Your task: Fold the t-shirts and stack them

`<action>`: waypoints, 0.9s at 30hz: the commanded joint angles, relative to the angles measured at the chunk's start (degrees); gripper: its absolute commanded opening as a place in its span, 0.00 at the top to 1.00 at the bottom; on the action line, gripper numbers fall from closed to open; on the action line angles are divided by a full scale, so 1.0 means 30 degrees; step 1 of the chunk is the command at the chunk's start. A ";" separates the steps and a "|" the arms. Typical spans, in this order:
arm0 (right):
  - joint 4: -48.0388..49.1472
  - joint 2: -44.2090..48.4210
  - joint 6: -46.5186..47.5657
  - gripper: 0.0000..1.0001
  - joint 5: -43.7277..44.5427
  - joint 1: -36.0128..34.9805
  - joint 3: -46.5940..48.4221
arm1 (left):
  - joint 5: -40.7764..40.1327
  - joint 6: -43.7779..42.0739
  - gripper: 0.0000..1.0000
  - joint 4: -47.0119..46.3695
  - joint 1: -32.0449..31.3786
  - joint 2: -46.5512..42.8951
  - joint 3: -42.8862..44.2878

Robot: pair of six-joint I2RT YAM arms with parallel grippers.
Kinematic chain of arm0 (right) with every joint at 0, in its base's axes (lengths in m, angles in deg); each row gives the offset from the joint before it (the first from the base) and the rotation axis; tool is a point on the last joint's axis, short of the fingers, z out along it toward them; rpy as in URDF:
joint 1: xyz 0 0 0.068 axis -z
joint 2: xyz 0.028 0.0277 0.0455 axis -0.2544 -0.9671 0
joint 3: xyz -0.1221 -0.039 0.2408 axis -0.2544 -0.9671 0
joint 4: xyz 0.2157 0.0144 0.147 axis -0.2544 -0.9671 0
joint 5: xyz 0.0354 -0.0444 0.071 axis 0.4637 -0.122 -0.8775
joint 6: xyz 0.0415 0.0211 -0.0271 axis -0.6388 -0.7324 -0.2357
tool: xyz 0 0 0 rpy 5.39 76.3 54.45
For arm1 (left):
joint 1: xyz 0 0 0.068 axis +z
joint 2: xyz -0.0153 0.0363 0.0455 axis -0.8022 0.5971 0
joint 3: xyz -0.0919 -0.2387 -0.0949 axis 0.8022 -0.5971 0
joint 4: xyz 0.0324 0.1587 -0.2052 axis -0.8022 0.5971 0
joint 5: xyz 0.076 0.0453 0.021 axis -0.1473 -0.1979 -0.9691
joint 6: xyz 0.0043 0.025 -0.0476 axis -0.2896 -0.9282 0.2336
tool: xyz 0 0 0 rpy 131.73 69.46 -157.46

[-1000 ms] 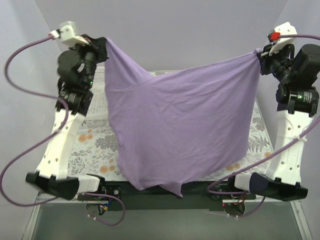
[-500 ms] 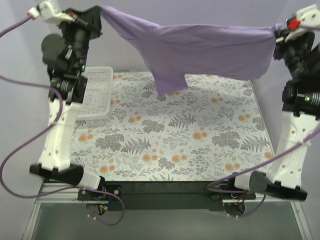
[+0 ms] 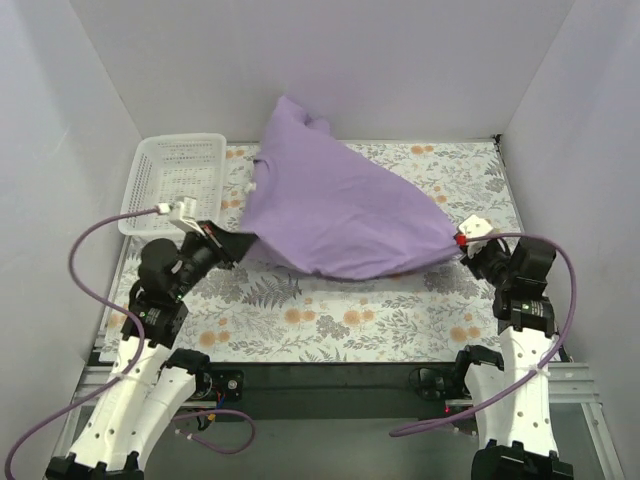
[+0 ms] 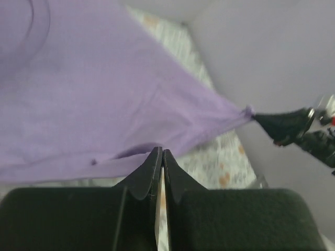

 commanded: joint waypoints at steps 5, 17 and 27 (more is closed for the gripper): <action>-0.3446 0.1619 0.5806 0.99 -0.1358 0.0032 -0.2212 | 0.4290 0.1699 1.00 0.8586 -0.0716 -0.2104 -0.1402; -0.9924 0.3377 1.1785 0.99 -0.1098 0.0061 -0.1922 | 0.3819 0.0206 1.00 1.4156 -0.0805 -0.1931 0.2588; -1.2063 0.3583 1.1817 0.99 -0.0331 0.0032 -0.0517 | 0.8479 0.0500 1.00 1.5533 -0.0864 -0.2515 -0.0581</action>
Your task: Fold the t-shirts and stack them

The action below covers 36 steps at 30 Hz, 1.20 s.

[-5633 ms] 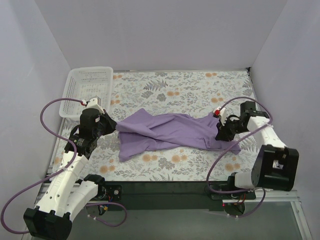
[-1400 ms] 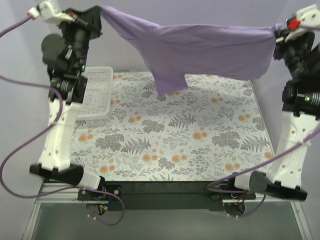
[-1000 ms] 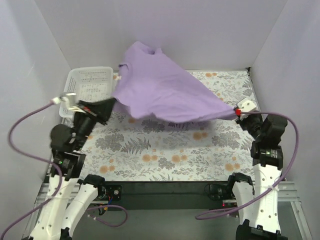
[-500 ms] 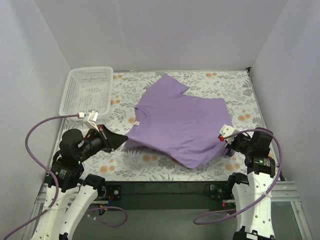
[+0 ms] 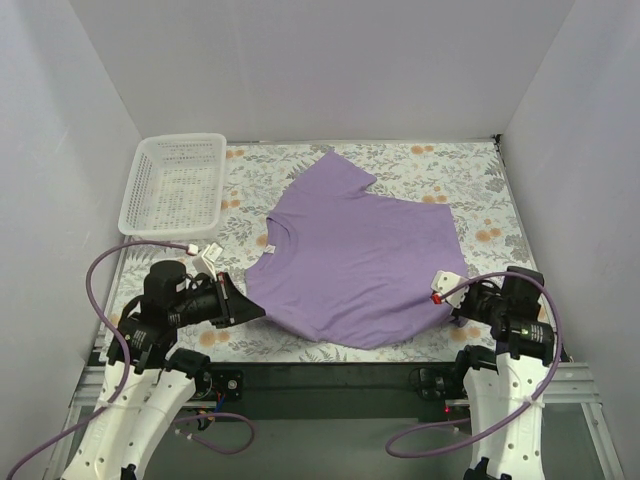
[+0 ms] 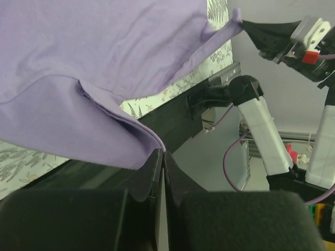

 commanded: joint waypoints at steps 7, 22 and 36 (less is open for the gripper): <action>-0.0756 -0.1179 -0.1560 0.64 -0.1262 0.0061 0.2710 | -0.0030 -0.1201 0.60 0.0832 -0.0092 0.0326 0.1793; 0.1405 -0.4662 -0.6596 0.15 -0.4513 0.0061 0.3826 | -0.4336 -0.2697 0.42 -0.5963 -0.0092 0.3342 0.2470; 0.7972 -0.9352 -1.2958 0.13 -0.4691 0.0061 0.2888 | -0.6857 -0.4865 0.36 -1.0241 -0.0062 0.9024 0.2470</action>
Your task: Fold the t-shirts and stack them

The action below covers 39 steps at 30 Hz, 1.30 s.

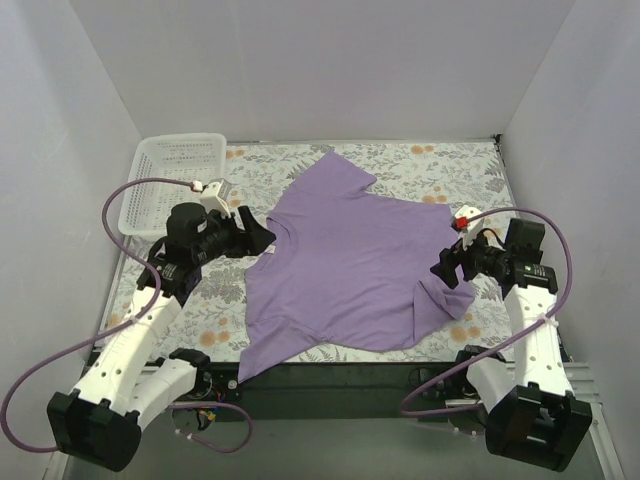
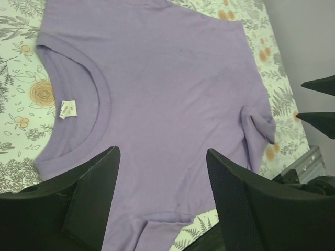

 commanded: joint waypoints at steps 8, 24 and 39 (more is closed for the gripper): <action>0.5096 -0.2895 -0.3707 0.13 0.1552 0.0062 -0.0012 | -0.2267 -0.2579 0.22 -0.1721 -0.0019 0.2467 0.0629; 0.7589 -1.1711 -0.7253 0.25 0.4799 0.0237 0.5873 | -0.3673 -0.3458 0.15 -0.4005 -0.0019 -0.0169 -0.2974; 0.5774 -1.9917 -0.7520 0.42 0.6860 0.0179 1.0447 | -0.3704 -0.3693 0.16 -0.4007 -0.0019 0.0417 -0.2974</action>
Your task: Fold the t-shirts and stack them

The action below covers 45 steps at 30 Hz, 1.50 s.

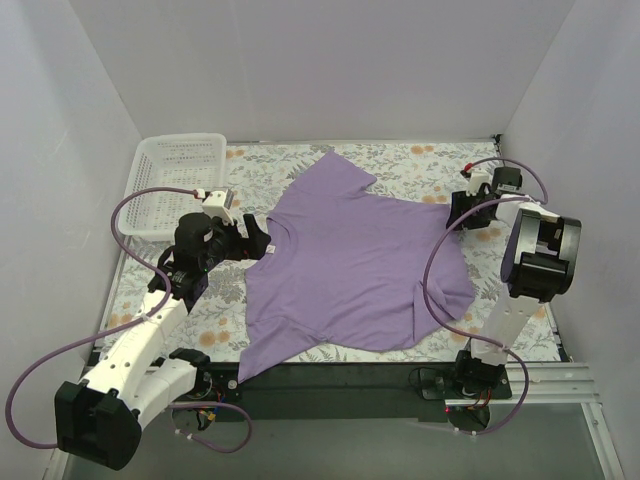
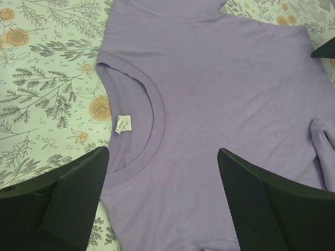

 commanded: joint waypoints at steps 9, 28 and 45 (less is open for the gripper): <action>-0.1144 0.1575 0.0299 0.91 -0.2742 -0.0601 0.0150 | -0.0398 -0.0444 0.17 -0.0276 -0.0019 -0.0035 -0.0090; -0.4014 0.7645 0.5514 0.48 -0.0926 -0.9718 -0.2842 | -0.0485 -0.0503 0.17 -0.0277 -0.0019 -0.0034 -0.0177; -0.4219 0.0651 0.2731 0.49 -0.3153 -0.4502 0.3192 | -0.0602 -0.0532 0.17 -0.0335 -0.0019 0.0376 -0.0177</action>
